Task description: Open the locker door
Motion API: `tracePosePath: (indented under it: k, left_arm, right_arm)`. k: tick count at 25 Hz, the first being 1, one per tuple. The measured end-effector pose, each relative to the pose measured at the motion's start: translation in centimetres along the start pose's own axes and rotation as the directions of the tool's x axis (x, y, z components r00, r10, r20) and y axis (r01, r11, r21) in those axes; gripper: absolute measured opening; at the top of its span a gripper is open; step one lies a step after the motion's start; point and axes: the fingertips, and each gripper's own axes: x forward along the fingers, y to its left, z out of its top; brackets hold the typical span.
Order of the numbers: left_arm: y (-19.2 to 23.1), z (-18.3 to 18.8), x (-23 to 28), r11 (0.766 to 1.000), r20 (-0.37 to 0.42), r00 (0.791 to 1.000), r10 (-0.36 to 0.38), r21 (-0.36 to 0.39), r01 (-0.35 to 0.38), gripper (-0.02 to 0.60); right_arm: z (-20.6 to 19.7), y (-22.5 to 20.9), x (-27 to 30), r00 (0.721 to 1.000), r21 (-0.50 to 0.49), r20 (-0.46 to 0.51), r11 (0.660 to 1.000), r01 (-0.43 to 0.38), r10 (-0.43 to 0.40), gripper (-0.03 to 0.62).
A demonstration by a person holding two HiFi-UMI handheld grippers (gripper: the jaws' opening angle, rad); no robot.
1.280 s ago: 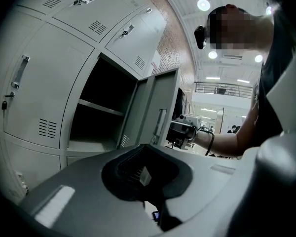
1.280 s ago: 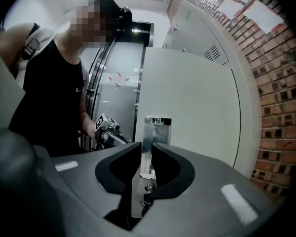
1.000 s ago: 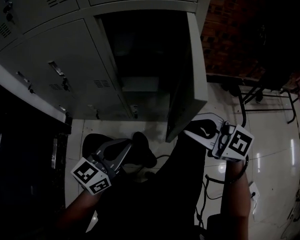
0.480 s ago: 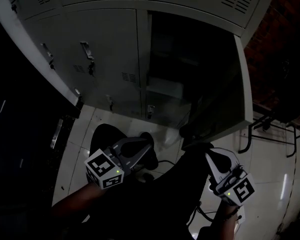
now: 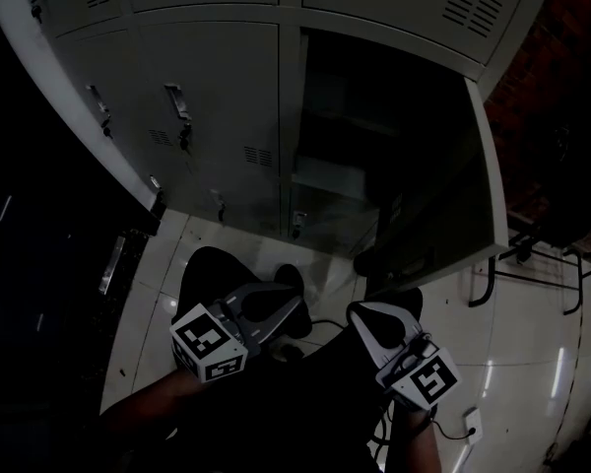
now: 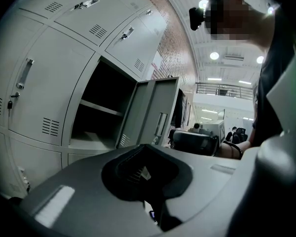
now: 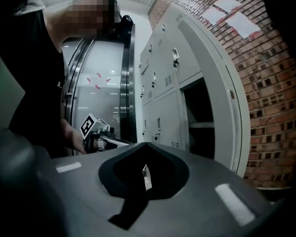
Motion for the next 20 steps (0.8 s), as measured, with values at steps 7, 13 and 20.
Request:
tracePosePath:
  k: [7,13,20]
  left_arm:
    - [-0.3,0.0,0.0,1.0,-0.001,1.0,-0.002,0.007,0.002,0.012]
    - [-0.5,-0.2,0.3,1.0,-0.003,1.0,-0.007,0.012,0.007,0.011]
    - [-0.4,-0.3,0.2,1.0,-0.003,1.0,-0.006,0.008,0.006,0.012]
  right_arm:
    - [-1.1,-0.3,0.9,1.0,0.03,-0.028,0.999,0.015,-0.014,0.0]
    - [-1.3,-0.7,1.3,0.999,0.029,-0.026,0.999,0.022,-0.022,0.0]
    - [-1.4,-0.5,1.6,1.0,0.031,-0.027,0.999,0.018,-0.017,0.0]
